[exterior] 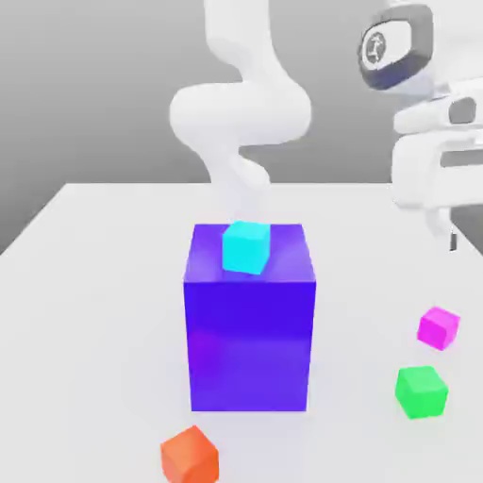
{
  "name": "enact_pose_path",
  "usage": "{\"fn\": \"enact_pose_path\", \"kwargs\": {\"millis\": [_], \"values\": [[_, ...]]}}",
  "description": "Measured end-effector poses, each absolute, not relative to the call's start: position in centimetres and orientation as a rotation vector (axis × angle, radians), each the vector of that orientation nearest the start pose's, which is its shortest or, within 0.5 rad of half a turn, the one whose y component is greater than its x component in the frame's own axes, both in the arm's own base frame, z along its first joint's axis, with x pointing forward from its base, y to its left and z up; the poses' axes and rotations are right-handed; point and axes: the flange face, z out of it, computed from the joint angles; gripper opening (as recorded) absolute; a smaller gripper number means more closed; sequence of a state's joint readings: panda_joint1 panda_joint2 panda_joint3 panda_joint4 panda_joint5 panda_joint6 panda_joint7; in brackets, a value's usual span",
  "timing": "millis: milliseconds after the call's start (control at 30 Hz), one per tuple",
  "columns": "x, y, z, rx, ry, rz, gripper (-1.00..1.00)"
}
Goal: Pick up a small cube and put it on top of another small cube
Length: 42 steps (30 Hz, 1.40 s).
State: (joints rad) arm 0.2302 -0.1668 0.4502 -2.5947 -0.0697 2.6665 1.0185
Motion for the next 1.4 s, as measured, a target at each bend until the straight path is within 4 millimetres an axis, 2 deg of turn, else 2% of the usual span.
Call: {"fn": "enact_pose_path", "kwargs": {"millis": [67,100,233,300,467,500,733,967,1000,1067,1100,1167,1233,1333,1367,1400], "values": [[32.2,30.5,29.1,-3.046,0.326,-0.261,0.0],[29.9,32.0,27.1,-3.067,0.248,-0.215,0.0],[22.9,33.8,20.4,-3.129,0.085,-0.039,0.0],[22.0,33.9,18.3,-3.134,0.07,-0.008,0.0],[21.6,34.0,13.9,-3.136,0.066,0.003,0.0],[21.6,33.9,13.1,-3.138,0.063,0.002,-1.0],[21.6,33.9,12.9,-3.138,0.063,0.001,-1.0],[21.6,33.9,18.3,-3.137,0.063,0.0,-1.0],[22.7,33.5,19.1,-3.14,0.094,-0.004,-1.0],[26.7,31.9,20.6,-3.139,0.215,-0.01,-1.0],[29.3,30.6,21.4,-3.134,0.297,-0.01,-1.0],[34.7,26.7,23.2,-3.107,0.49,-0.005,-1.0],[36.3,25.8,22.9,-3.097,0.529,-0.001,-1.0],[36.6,25.8,19.8,-3.096,0.531,-0.002,-1.0],[36.6,25.8,18.6,-3.096,0.53,-0.001,1.0],[36.6,25.8,18.6,-3.096,0.53,-0.001,1.0]]}}
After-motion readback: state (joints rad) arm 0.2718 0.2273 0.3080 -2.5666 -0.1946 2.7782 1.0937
